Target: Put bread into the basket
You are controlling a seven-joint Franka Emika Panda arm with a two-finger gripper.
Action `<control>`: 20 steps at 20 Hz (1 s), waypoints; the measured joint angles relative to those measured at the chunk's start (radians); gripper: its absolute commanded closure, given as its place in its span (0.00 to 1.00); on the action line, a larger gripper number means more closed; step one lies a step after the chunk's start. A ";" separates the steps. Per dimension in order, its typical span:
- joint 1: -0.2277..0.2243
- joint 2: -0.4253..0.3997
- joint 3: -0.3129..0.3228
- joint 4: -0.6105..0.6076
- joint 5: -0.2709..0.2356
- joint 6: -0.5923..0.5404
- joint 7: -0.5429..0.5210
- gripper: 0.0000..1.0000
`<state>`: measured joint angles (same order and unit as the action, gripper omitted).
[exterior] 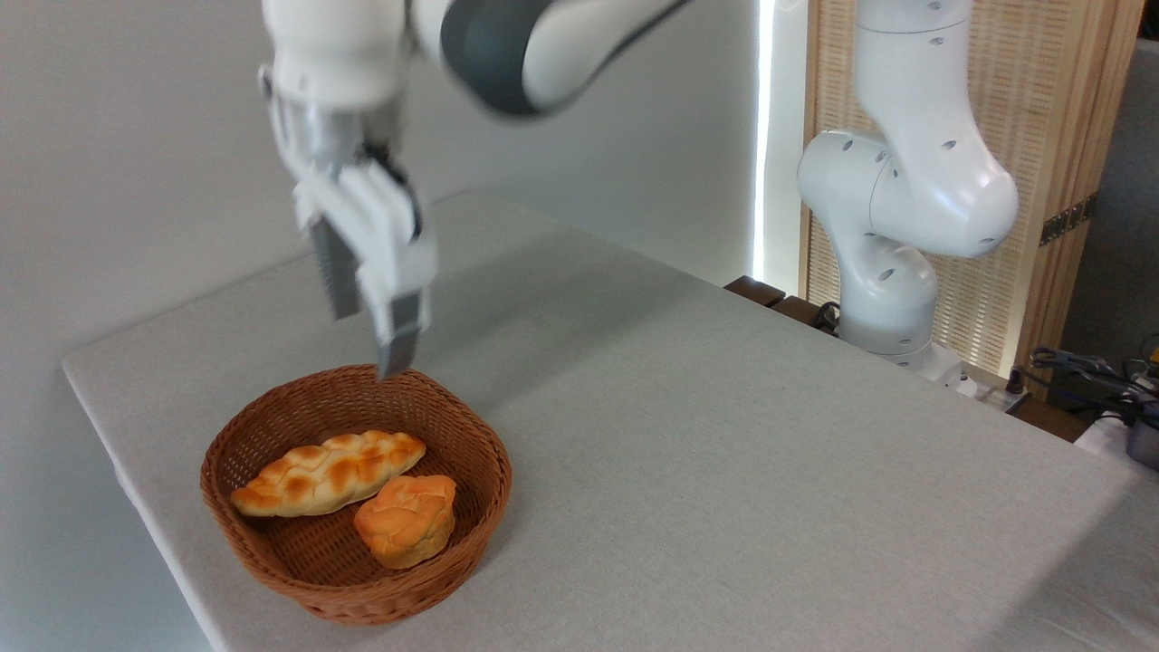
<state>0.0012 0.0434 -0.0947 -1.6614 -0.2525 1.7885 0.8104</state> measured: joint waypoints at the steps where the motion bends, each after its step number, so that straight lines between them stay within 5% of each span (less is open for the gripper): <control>1: 0.010 -0.013 0.000 0.028 0.049 -0.063 0.000 0.00; 7: 0.013 -0.028 0.000 0.068 0.188 -0.124 -0.001 0.00; 20: 0.010 -0.028 0.043 0.078 0.199 -0.156 -0.003 0.00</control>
<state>0.0111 0.0153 -0.0518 -1.5831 -0.0538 1.6326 0.8074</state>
